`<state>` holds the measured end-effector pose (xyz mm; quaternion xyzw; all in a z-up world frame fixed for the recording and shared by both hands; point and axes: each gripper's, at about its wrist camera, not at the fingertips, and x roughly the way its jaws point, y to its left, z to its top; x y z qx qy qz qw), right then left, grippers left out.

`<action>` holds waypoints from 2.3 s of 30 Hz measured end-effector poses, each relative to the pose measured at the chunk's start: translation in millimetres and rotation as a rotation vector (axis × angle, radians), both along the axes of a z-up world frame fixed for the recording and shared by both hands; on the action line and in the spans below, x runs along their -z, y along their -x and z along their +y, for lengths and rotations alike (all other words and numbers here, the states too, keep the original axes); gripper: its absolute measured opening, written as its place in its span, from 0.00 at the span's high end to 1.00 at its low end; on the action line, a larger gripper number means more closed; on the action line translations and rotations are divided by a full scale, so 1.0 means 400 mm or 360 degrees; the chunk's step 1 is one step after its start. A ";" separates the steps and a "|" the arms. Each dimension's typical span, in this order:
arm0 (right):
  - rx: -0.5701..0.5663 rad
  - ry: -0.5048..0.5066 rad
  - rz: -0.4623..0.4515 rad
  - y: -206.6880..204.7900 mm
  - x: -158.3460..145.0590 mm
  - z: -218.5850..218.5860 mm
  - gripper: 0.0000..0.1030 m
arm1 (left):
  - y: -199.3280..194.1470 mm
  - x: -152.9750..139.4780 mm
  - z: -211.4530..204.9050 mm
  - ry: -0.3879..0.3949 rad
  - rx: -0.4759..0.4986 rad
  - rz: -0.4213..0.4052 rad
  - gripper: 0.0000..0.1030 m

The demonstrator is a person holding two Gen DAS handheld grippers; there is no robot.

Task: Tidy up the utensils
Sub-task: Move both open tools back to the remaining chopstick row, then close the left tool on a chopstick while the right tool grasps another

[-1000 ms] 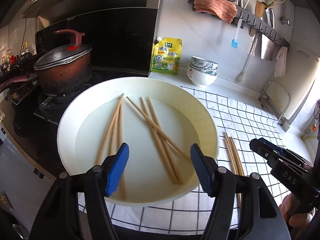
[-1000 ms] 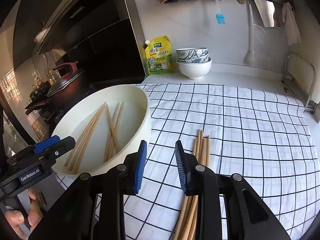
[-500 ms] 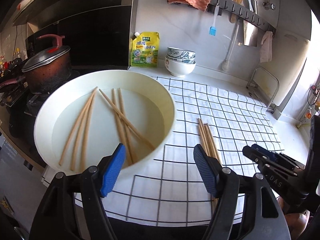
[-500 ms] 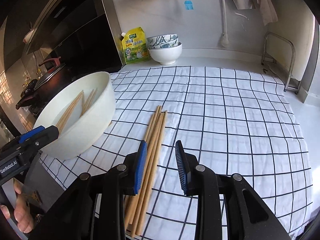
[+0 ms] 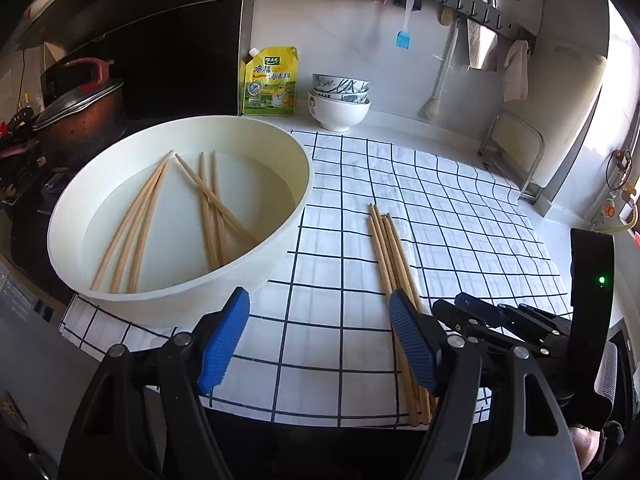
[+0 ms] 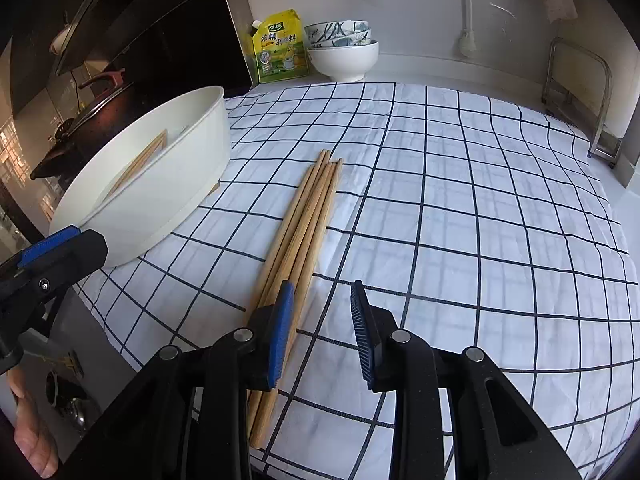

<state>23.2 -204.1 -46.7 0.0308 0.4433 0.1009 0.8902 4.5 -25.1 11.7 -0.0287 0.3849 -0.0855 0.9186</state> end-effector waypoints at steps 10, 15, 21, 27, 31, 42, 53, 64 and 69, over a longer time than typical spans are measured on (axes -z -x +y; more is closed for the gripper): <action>-0.0031 0.0087 0.0029 -0.006 0.019 0.024 0.72 | 0.007 0.036 0.009 -0.0005 -0.0032 0.0060 0.27; -0.0038 0.0105 0.0037 -0.004 0.024 0.029 0.72 | 0.005 0.046 0.005 -0.0011 -0.0031 0.0075 0.26; -0.0049 0.0147 0.0032 0.002 0.024 0.037 0.72 | 0.003 0.055 -0.008 -0.0019 -0.0028 0.0095 0.26; -0.0037 0.0167 0.0030 0.003 0.026 0.026 0.72 | 0.000 0.065 -0.019 -0.0020 -0.0025 0.0088 0.25; -0.0014 0.0158 0.0029 0.005 0.028 0.008 0.72 | -0.001 0.074 -0.041 -0.0030 -0.0013 0.0096 0.25; 0.0099 0.0135 0.0029 -0.003 0.029 -0.076 0.72 | -0.014 0.107 -0.108 -0.0082 0.0029 0.0114 0.22; 0.0080 0.0109 0.0029 0.000 0.033 -0.087 0.70 | -0.042 0.154 -0.140 -0.0201 -0.0001 0.0113 0.22; 0.0084 0.0103 0.0023 -0.004 0.030 -0.090 0.70 | -0.043 0.173 -0.147 -0.0216 0.0010 0.0123 0.21; 0.0075 0.0103 0.0022 -0.002 0.030 -0.090 0.70 | -0.038 0.172 -0.143 -0.0264 0.0008 0.0119 0.20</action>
